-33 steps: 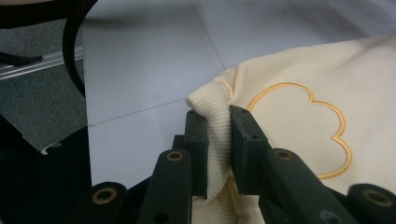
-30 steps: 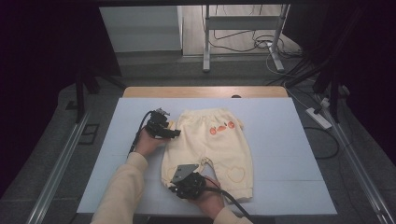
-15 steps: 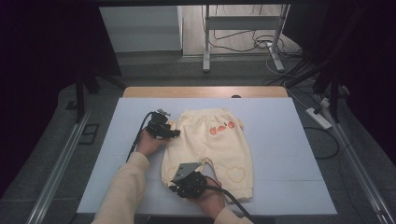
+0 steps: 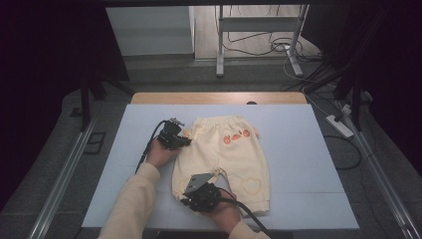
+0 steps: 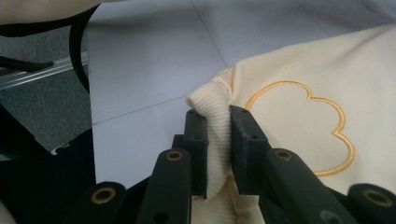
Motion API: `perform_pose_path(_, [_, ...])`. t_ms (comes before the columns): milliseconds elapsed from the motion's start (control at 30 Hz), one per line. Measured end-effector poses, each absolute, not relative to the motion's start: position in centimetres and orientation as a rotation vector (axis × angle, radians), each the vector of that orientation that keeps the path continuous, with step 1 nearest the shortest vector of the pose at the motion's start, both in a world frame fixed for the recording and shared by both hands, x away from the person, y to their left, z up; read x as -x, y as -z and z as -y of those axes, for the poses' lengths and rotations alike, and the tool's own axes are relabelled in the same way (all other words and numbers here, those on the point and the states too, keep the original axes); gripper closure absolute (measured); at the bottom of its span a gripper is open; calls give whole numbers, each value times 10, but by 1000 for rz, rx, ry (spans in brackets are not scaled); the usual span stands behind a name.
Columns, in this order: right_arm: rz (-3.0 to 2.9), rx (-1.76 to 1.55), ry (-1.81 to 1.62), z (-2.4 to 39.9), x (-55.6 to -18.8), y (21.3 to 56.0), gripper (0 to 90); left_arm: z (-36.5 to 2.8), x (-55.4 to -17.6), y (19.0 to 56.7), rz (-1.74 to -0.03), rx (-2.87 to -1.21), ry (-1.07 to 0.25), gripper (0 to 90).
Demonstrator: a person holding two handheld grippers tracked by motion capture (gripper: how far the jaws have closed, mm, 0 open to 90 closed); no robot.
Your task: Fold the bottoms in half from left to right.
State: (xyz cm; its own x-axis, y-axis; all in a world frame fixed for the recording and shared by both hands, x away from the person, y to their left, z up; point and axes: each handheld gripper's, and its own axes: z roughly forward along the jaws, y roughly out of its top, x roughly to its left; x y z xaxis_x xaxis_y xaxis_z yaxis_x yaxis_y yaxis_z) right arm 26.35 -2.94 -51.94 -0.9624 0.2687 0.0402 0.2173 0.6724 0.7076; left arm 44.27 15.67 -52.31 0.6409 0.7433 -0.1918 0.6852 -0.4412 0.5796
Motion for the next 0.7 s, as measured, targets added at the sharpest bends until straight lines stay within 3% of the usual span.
perform_pose_path(700, [-2810, -423, -1194, 32, -264, 516, 771, -165, -430, 494, -1040, -2133, -122, 830])
